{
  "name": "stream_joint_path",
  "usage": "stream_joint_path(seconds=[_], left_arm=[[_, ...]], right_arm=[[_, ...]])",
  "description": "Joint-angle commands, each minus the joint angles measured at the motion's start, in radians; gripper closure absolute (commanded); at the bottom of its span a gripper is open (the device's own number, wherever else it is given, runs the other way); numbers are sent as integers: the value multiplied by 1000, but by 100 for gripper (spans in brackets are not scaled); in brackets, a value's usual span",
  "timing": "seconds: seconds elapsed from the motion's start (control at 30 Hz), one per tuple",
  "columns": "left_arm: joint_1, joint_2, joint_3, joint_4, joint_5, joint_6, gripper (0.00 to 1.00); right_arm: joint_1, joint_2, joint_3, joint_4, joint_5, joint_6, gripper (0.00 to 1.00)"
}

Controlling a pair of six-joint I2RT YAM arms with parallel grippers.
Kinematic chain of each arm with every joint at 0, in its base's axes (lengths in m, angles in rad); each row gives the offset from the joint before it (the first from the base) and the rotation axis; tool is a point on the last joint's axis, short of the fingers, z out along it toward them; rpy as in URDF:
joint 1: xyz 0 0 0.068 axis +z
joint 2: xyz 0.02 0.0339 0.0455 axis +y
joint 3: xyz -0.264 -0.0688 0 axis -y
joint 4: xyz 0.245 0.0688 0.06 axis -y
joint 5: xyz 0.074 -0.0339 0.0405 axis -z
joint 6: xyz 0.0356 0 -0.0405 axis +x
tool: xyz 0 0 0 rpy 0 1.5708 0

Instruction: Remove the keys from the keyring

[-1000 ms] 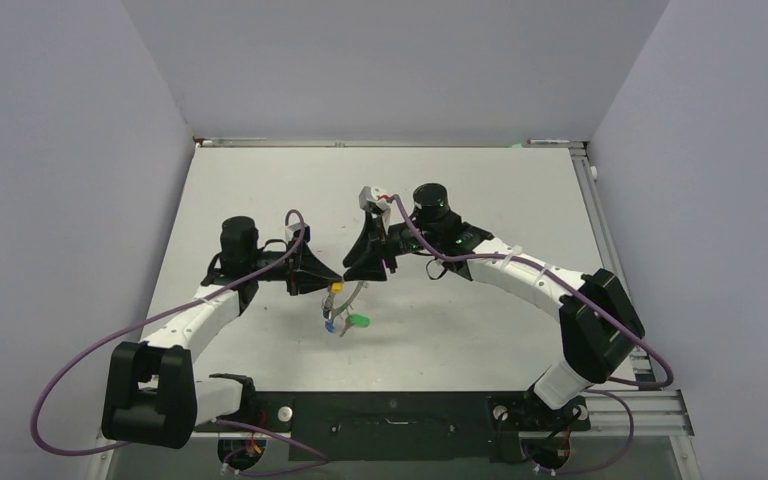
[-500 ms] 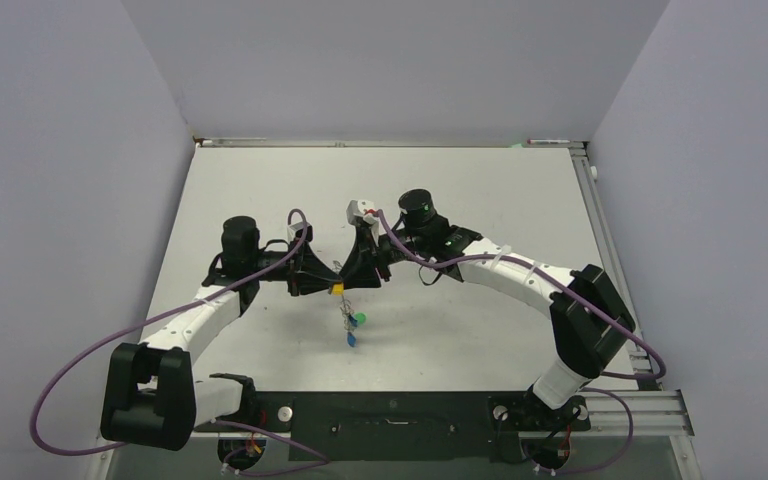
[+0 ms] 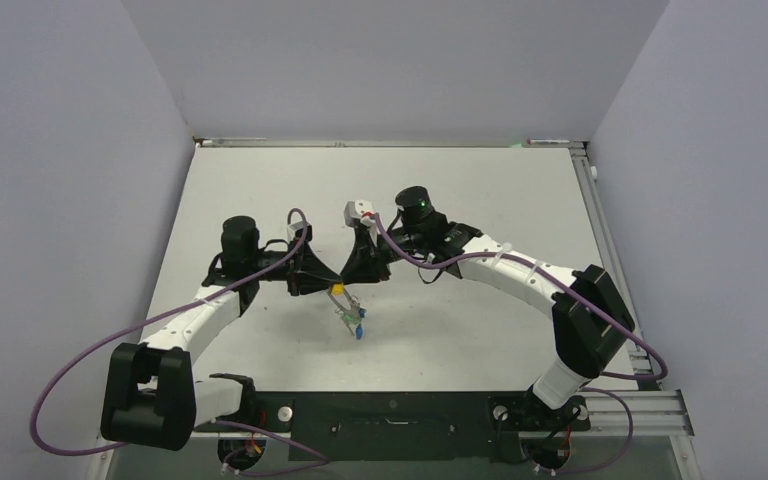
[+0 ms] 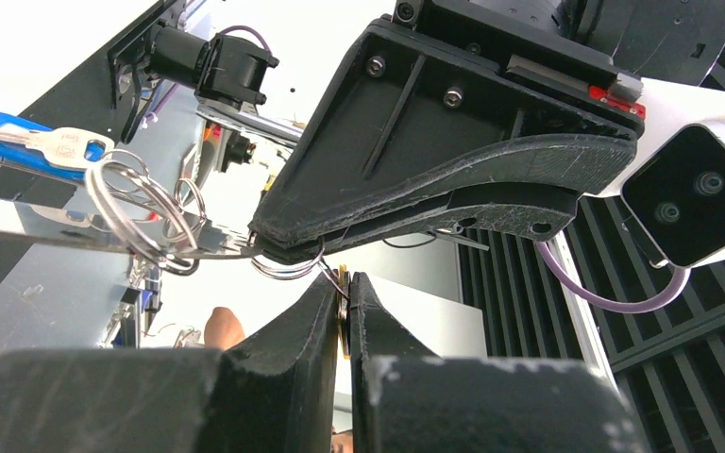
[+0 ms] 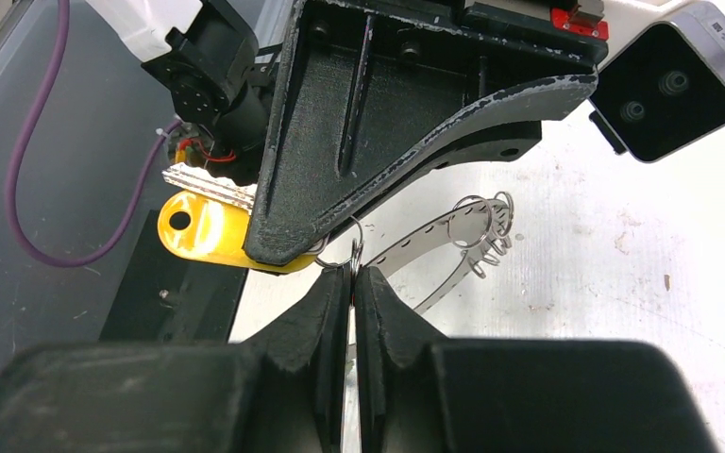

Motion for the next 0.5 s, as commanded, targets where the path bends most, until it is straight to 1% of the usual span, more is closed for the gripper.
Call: stream_joint_path(seconds=[0.0, 0.1, 0.17, 0.2, 0.23, 0.27, 0.3, 0.33, 0.4, 0.47], left_arm=[[13, -19, 32, 48, 23, 15, 100], [16, -18, 19, 49, 13, 17, 100], [17, -18, 11, 47, 8, 17, 100], [17, -18, 9, 47, 5, 18, 100], [17, -17, 6, 47, 4, 20, 100], [18, -15, 5, 47, 0, 21, 100], [19, -12, 5, 47, -1, 22, 100], [19, -11, 5, 46, -2, 22, 100], [20, -7, 7, 43, -5, 23, 100], [20, -8, 6, 37, -10, 27, 100]], right_arm=[[-16, -31, 12, 29, 4, -21, 95], [-46, -45, -26, 167, -15, 107, 95], [-69, -50, -72, 330, -20, 251, 95], [-78, -48, -103, 435, -21, 375, 95], [-86, -44, -140, 574, -22, 441, 95], [-93, -37, -180, 738, -23, 599, 95], [-97, -28, -230, 947, -21, 705, 95], [-99, -20, -256, 1067, -15, 787, 95], [-96, -10, -278, 1203, -2, 883, 95], [-89, -1, -290, 1273, 9, 937, 95]])
